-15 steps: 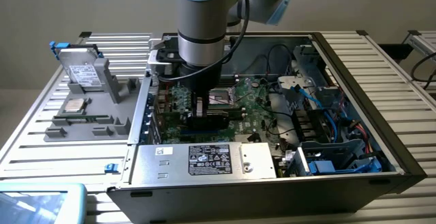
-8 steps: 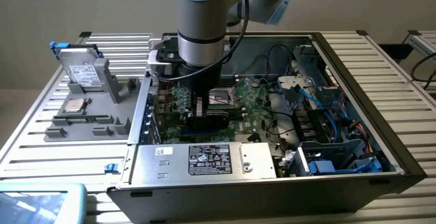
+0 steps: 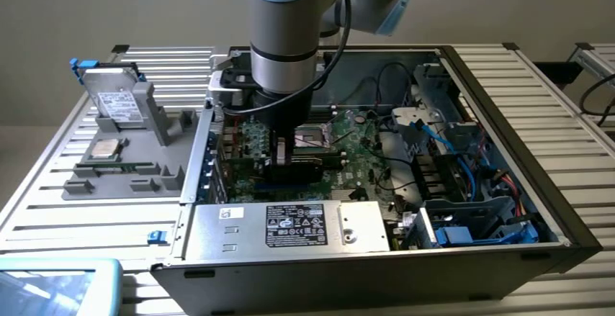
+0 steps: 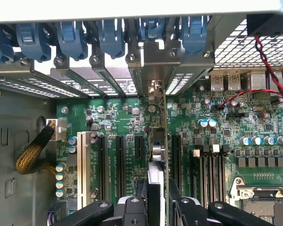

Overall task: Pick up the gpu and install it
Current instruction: 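Insert the gpu into the slot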

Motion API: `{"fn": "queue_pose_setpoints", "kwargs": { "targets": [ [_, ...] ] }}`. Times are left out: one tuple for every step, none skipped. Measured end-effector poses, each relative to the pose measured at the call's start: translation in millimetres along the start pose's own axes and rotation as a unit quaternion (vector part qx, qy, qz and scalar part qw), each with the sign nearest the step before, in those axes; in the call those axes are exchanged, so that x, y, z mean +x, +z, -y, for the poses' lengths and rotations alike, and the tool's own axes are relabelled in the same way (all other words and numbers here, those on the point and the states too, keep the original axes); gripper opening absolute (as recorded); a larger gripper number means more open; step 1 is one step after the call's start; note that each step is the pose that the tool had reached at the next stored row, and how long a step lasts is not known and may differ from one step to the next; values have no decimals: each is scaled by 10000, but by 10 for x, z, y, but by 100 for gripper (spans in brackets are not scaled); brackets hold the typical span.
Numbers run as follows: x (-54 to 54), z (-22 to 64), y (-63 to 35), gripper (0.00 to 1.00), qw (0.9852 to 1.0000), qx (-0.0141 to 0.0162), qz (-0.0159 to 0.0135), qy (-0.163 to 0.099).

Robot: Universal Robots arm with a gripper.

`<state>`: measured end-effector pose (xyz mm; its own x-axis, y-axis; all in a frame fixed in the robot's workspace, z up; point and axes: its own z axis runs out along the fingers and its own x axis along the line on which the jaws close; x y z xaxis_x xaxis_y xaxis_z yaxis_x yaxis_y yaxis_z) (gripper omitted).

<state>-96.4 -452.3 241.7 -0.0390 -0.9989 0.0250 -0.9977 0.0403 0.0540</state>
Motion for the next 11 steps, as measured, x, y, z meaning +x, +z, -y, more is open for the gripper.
{"fn": "queue_pose_setpoints", "kwargs": {
  "targets": [
    [0, 0, 0, 28, 10000, 0, 0, 0],
    [0, 0, 0, 28, 10000, 0, 0, 0],
    [0, 0, 0, 28, 10000, 0, 0, 0],
    [0, 0, 0, 28, 10000, 0, 0, 0],
    [0, 0, 0, 28, 10000, 0, 0, -1],
    [0, 0, 0, 28, 10000, 0, 0, -2],
    [0, 0, -1, 28, 10000, 0, -1, -3],
    [0, 0, -1, 28, 10000, -1, -1, -2],
    [1, 0, -1, 28, 10000, -1, -2, -2],
    [1, 0, -1, 28, 10000, -1, -3, -2],
    [1, 0, -1, 28, 10000, -1, -3, -2]
  ]
}}
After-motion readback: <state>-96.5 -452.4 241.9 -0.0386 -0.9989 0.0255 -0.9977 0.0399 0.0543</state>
